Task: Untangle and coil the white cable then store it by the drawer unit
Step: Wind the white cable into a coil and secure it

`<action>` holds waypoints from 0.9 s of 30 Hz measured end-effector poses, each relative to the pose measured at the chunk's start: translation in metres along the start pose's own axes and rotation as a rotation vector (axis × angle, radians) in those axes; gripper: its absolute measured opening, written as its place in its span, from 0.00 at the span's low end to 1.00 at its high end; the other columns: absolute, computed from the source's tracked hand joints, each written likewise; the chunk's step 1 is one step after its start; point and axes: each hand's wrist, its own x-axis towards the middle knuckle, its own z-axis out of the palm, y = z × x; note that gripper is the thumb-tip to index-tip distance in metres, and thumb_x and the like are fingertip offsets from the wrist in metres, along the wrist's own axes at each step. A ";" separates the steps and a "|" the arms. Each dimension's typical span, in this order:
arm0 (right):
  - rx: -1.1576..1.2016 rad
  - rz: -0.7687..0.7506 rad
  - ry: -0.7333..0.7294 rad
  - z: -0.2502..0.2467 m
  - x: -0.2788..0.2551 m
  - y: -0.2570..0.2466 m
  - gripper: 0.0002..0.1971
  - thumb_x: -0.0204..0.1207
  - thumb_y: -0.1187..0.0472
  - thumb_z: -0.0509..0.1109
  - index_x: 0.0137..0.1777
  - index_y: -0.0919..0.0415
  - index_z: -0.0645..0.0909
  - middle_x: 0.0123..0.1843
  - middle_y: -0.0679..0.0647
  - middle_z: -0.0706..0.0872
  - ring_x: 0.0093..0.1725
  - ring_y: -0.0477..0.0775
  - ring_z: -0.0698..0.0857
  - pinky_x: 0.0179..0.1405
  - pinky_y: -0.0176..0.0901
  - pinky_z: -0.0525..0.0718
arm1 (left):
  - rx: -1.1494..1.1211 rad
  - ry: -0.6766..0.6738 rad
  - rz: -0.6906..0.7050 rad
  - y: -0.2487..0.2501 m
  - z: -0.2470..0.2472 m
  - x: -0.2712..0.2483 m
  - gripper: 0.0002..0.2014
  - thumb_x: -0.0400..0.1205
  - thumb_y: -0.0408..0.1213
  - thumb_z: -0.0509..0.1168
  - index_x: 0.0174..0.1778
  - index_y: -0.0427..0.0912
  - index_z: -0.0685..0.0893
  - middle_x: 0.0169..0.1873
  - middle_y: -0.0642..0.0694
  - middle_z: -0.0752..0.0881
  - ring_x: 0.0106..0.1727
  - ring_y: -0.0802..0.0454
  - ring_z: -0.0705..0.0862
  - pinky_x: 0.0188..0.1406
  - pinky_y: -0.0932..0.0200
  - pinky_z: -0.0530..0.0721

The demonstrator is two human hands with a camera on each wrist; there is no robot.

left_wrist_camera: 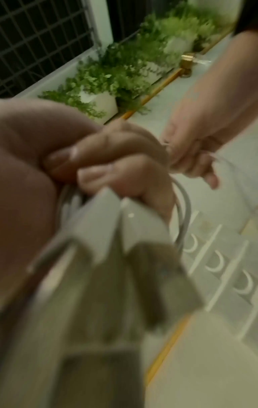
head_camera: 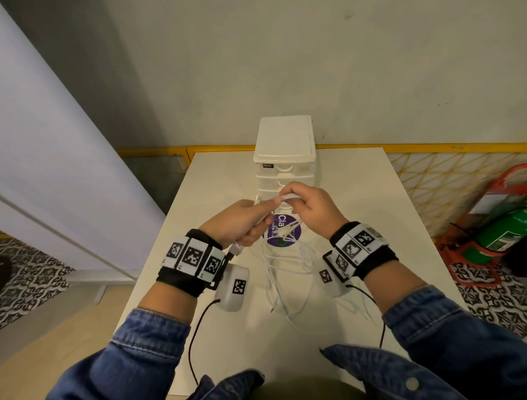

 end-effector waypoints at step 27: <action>0.352 0.315 -0.058 0.059 -0.042 0.002 0.11 0.84 0.58 0.54 0.51 0.50 0.79 0.30 0.47 0.69 0.24 0.40 0.69 0.27 0.37 0.71 | -1.039 -0.021 0.602 0.021 -0.012 0.017 0.25 0.84 0.60 0.41 0.35 0.45 0.71 0.13 0.55 0.66 0.11 0.62 0.63 0.12 0.67 0.62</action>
